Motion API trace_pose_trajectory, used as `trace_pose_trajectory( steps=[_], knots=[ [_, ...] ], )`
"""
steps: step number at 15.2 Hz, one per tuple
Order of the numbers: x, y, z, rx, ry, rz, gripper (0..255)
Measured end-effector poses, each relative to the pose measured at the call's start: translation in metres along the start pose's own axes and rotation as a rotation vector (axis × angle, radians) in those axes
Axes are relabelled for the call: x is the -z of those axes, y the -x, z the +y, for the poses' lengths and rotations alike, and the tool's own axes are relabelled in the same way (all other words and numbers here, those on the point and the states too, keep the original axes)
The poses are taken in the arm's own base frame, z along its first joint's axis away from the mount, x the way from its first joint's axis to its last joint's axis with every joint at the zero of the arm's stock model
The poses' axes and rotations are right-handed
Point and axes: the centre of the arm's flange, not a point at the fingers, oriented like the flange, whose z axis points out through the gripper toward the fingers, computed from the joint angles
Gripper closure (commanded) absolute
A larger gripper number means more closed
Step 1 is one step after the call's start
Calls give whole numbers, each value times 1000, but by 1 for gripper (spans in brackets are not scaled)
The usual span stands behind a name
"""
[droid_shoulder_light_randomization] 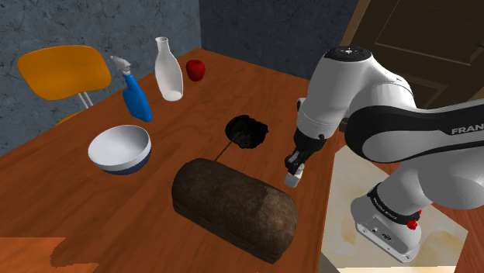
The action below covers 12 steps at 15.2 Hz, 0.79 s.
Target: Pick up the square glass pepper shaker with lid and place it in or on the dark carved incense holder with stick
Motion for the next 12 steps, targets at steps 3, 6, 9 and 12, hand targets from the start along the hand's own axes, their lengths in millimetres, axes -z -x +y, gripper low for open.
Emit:
trace_pose_trajectory(
  steps=[3, 6, 9, 12],
  knots=[
    [0, 0, 0, 0, 0, 0, 255],
    [0, 0, 0, 0, 0, 0, 255],
    [11, 0, 1, 0, 0, 0, 255],
    [26, 0, 1, 0, 0, 0, 255]
  ],
)
